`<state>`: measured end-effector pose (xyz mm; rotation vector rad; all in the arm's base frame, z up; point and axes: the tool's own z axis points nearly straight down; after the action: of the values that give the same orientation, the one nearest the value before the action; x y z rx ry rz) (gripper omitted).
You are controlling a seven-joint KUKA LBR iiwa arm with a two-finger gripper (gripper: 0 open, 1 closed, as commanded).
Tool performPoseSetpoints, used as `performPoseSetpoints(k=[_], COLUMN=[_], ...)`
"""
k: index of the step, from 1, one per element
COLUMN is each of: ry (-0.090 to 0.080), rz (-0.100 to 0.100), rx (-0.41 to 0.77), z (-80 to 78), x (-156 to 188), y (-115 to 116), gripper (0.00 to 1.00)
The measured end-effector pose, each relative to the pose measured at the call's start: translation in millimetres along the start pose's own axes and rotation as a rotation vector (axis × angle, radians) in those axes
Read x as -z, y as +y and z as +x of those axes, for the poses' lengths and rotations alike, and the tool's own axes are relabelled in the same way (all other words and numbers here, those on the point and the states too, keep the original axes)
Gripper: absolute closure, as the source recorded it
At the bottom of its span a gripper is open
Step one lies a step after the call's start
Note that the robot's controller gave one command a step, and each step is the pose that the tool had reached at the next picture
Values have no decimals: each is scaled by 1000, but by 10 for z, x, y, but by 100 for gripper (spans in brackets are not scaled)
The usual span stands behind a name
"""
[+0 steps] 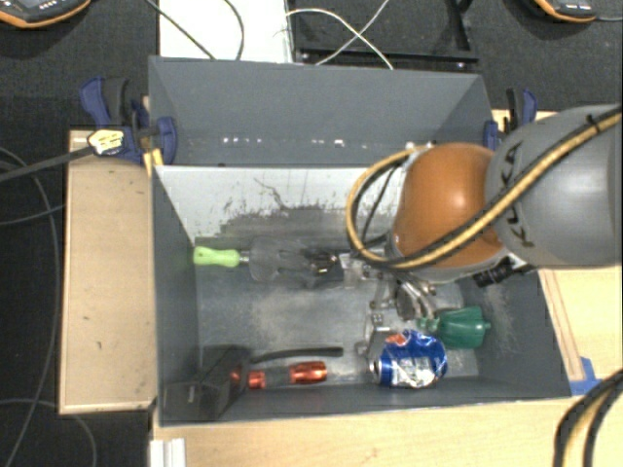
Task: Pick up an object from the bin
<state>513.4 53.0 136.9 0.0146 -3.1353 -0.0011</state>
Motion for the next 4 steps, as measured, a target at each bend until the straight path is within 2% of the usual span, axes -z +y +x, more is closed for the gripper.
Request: performPoseSetpoints(k=[1,2,3,4], ry=[-8,-9,-11,-13], rz=[0,2,-1,2], rx=[-3,118,81,138], z=[-18,341,221,-56], x=[45,-661,-156,-365], y=[-3,-849,-723,-1041], gripper=[0,0,0,0])
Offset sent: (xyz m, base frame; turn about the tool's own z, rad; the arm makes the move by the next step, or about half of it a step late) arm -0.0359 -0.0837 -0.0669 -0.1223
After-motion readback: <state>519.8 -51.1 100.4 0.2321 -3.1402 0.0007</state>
